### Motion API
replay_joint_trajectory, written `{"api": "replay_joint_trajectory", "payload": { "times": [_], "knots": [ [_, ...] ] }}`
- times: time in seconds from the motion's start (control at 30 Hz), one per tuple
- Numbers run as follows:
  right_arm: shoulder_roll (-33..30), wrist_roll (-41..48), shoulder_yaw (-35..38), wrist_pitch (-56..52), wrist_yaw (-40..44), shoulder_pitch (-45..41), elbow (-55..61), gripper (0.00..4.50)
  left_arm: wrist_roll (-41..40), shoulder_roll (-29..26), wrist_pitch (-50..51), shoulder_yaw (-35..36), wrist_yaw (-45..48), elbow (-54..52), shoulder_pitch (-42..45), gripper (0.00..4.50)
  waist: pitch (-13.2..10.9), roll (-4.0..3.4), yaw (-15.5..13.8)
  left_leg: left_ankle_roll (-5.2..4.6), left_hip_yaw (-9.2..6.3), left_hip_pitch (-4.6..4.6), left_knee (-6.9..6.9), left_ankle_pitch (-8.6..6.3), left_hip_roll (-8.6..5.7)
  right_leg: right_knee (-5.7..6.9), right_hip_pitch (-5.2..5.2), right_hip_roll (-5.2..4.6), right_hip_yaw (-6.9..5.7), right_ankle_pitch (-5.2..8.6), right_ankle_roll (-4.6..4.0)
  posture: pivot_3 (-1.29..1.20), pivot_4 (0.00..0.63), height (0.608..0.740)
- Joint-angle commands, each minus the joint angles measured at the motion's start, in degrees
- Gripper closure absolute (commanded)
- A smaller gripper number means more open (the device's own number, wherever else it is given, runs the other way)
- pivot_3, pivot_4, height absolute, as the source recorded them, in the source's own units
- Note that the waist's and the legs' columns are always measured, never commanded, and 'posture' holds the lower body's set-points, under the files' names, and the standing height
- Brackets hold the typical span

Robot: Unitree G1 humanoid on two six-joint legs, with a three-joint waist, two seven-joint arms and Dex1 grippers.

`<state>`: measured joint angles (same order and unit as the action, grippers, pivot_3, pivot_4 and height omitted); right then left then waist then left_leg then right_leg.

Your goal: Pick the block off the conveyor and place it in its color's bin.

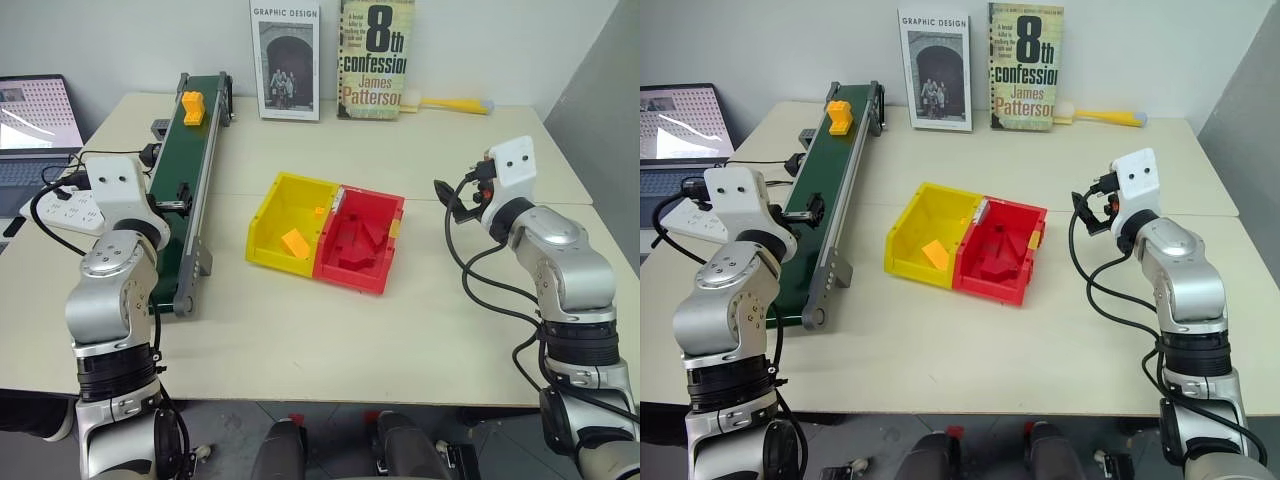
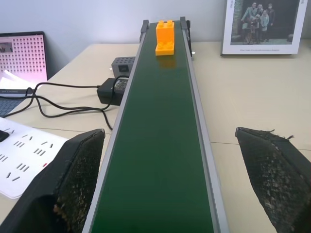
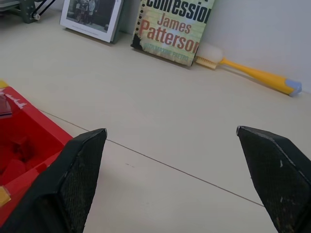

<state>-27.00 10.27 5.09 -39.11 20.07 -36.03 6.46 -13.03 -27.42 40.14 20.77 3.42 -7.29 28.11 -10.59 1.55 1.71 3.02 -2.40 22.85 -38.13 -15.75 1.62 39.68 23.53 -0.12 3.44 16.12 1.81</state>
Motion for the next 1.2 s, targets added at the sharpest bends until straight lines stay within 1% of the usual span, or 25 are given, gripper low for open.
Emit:
{"api": "replay_joint_trajectory", "payload": {
  "times": [0.03,0.13,0.23,0.27,0.33,0.4,0.6,0.7,0.87,1.2],
  "knots": [
    [-1.12,0.14,0.46,1.27,1.06,-2.4,0.92,0.0,-0.7,-2.32,-0.39,1.44,1.74,-1.13,1.34,0.0,0.0,0.0,0.03,0.0,0.0,0.0,0.0,0.0,0.0,0.0,0.0,0.0,0.0,0.0,0.0,0.0,0.15,0.74],
    [-1.17,0.07,0.33,1.57,1.63,-2.18,1.14,0.0,-1.03,-1.99,-0.61,1.86,1.29,-1.29,1.19,0.0,0.0,0.0,0.01,0.0,-0.01,-0.01,0.0,0.0,0.0,0.0,0.0,0.0,-0.01,0.0,0.0,0.0,0.15,0.74],
    [-0.96,2.61,0.04,1.19,5.16,-2.63,1.78,0.0,-0.22,-0.51,-0.48,1.08,-0.6,-2.0,0.26,0.0,0.0,0.0,0.0,0.0,0.0,0.01,0.0,0.0,0.0,-0.02,0.0,-0.01,0.0,0.0,0.0,0.0,0.15,0.74],
    [-1.23,4.07,-0.32,1.01,7.64,-3.12,2.34,0.0,-0.32,-0.24,-0.32,0.92,-0.71,-2.35,0.2,0.0,0.0,0.0,0.0,0.0,-0.01,0.01,0.0,0.0,0.0,-0.02,0.0,-0.01,-0.01,0.0,0.0,0.0,0.15,0.74],
    [-3.15,10.52,-1.48,-0.21,17.87,-5.39,4.98,0.0,-0.82,-0.14,-0.06,1.38,-0.57,-2.93,-0.12,0.0,0.0,0.0,0.09,0.0,0.0,0.0,0.0,0.0,0.0,-0.02,0.0,0.0,0.0,0.0,0.0,0.0,0.15,0.74],
    [-5.41,14.33,-2.85,-0.75,25.36,-7.13,6.14,0.0,-1.16,-0.02,-0.08,2.32,-0.87,-2.49,-0.08,0.0,-0.02,-0.03,0.17,0.0,-0.01,0.0,0.01,0.0,0.01,-0.01,0.0,0.01,-0.01,0.0,0.0,0.0,0.15,0.74],
    [-8.71,20.72,-5.58,-4.13,35.22,-11.68,6.88,0.0,-1.25,-0.81,-0.54,2.77,-0.62,-0.23,1.54,0.0,-0.01,-0.01,0.03,-0.01,-0.31,0.0,0.01,-0.01,0.02,-0.17,-0.17,0.02,-0.31,0.0,0.0,0.0,0.15,0.74],
    [-9.39,21.38,-6.67,-4.12,36.92,-12.37,7.48,0.0,-1.17,-0.83,-0.72,2.78,-0.51,-0.3,1.77,0.0,-0.01,-0.01,-0.04,-0.01,-0.44,0.02,-0.01,-0.01,0.0,-0.21,-0.24,-0.03,-0.48,0.0,0.0,0.0,0.15,0.74],
    [-8.87,21.66,-7.35,-4.23,36.6,-12.21,8.31,0.0,-1.31,-0.65,-0.7,3.03,-0.51,-0.37,1.88,0.0,-0.01,-0.01,-0.11,0.0,-0.6,0.1,-0.01,0.0,0.01,-0.25,-0.24,-0.08,-0.7,0.0,0.0,0.0,0.15,0.74],
    [-8.83,23.2,-7.04,-6.06,36.31,-12.38,9.38,0.0,-1.24,0.4,0.08,2.66,-1.15,0.16,1.77,0.0,-0.01,-0.01,-0.1,0.01,-0.63,0.1,-0.01,0.01,0.01,-0.25,-0.25,-0.08,-0.74,0.0,-0.01,0.0,0.15,0.74]
  ]
}}
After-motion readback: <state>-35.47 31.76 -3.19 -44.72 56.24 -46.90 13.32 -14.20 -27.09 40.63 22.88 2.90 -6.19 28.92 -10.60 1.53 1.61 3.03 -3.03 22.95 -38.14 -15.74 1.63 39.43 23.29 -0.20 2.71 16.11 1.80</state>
